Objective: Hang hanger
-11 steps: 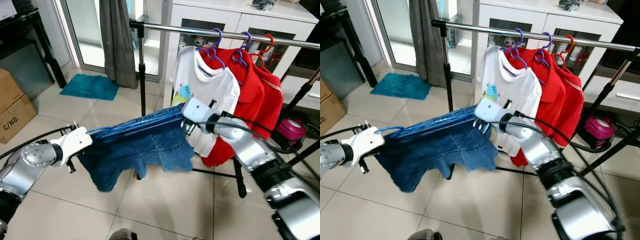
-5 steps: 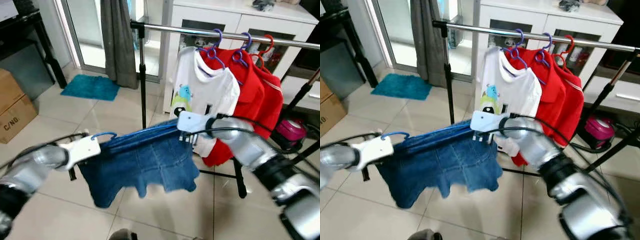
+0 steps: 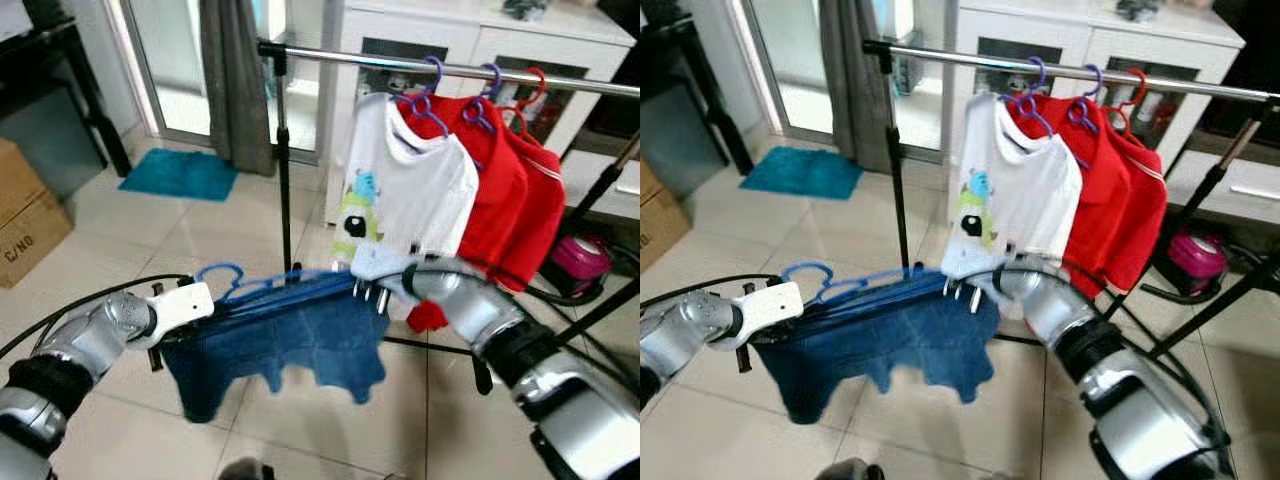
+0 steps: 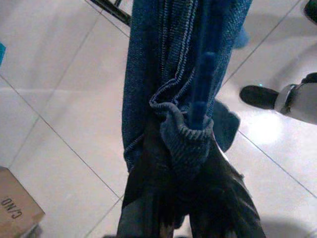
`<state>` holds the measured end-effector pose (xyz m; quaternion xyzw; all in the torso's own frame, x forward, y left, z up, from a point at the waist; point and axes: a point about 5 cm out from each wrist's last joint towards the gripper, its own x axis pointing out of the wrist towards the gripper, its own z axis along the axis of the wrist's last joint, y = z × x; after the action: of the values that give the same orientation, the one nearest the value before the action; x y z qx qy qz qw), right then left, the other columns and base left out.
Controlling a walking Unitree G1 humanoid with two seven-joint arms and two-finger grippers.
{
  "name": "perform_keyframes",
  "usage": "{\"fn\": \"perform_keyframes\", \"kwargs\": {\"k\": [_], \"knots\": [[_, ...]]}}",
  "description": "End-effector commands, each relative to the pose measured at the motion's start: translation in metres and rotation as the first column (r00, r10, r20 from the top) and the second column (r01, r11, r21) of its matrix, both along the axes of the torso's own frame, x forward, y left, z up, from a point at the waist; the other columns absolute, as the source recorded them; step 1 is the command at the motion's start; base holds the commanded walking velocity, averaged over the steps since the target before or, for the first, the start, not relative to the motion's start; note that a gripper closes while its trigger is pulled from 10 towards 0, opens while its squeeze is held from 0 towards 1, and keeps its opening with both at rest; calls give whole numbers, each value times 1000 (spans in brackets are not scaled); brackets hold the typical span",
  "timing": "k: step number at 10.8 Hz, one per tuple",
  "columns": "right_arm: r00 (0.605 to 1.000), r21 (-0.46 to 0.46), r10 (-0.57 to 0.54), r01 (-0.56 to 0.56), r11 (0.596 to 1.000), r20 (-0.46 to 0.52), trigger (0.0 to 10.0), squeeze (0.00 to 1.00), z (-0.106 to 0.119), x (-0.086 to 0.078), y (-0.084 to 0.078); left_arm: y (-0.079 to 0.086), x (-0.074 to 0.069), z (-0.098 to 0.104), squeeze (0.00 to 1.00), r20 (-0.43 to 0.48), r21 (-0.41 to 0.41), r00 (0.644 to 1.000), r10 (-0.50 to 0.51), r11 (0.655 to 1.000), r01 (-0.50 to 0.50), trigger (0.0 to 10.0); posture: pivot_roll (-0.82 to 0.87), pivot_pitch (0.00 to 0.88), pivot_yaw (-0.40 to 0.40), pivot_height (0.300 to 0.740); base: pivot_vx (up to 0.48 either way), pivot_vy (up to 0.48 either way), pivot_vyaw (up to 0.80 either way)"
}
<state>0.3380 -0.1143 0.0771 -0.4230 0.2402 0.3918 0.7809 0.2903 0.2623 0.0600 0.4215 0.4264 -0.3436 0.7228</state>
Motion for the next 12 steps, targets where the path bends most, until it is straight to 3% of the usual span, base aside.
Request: {"fn": "perform_keyframes", "kwargs": {"k": [1,3,4,5,7,9,11,12], "knots": [[980,-112,-188,194,974,63,0,0,2,11,-53,59,-34,-13,0,-141,255,973,182,957,-142,0,33,0,-9,740,0,0,0],[967,-103,-250,254,962,49,0,0,-19,2,-67,14,-17,5,0,-101,88,994,44,995,-35,0,38,0,-14,740,0,0,0],[962,-4,-272,272,962,17,0,0,-19,1,-67,12,-19,5,0,-130,103,991,6,995,7,0,38,0,-14,740,0,0,0],[965,124,-262,260,958,-2,0,0,-10,3,-65,25,-26,-4,0,-180,161,984,14,987,15,0,40,0,-14,740,0,0,0],[979,162,-204,198,967,22,0,0,-1,3,-73,42,-44,-17,0,-263,239,964,51,971,13,0,38,0,-7,740,0,0,0],[993,312,-119,109,944,14,0,0,19,2,-72,70,-74,-35,0,-373,308,915,152,951,-33,0,36,0,-3,740,0,0,0],[993,262,-98,77,962,69,0,0,32,5,-79,89,-101,-46,0,-446,339,862,239,937,-84,0,37,0,-1,740,0,0,0],[992,257,-89,65,964,84,0,0,35,6,-76,90,-103,-48,0,-441,337,865,241,937,-90,0,38,0,-12,740,0,0,0]]}}
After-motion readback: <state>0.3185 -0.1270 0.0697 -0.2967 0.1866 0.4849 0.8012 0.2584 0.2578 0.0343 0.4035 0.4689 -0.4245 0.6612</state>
